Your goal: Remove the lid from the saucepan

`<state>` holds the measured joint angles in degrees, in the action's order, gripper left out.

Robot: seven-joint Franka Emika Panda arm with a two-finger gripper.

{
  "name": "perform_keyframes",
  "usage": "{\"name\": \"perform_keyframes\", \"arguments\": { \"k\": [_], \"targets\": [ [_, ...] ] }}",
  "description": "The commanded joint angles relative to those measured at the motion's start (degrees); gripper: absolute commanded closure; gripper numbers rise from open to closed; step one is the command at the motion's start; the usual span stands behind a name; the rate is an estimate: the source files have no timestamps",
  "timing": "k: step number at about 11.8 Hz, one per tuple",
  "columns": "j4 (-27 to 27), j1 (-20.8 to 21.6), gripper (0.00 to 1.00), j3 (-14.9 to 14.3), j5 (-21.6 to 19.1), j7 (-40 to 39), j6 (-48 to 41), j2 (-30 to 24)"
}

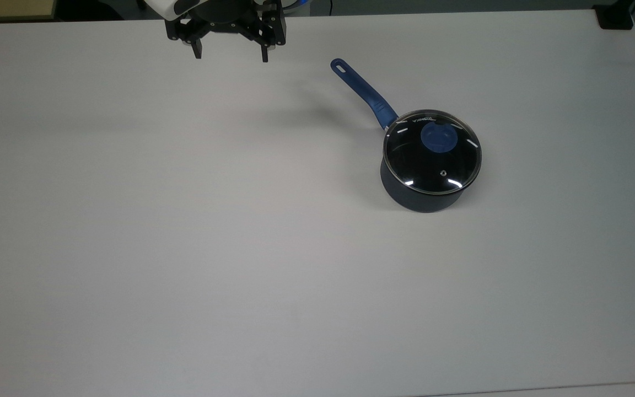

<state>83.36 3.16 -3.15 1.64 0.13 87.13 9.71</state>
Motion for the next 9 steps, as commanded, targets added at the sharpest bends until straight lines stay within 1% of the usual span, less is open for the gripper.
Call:
{"name": "perform_keyframes", "arguments": {
  "k": [1,3,9],
  "targets": [
    [0.48,-0.78,0.00,-0.63,-1.28,-0.83,-1.16,-2.40],
    [0.48,-1.58,0.00,-0.63,-1.28,-0.83,-1.26,-2.76],
    [0.39,-1.67,0.00,-0.80,-1.28,-1.27,-1.17,-2.85]
  ]
}}
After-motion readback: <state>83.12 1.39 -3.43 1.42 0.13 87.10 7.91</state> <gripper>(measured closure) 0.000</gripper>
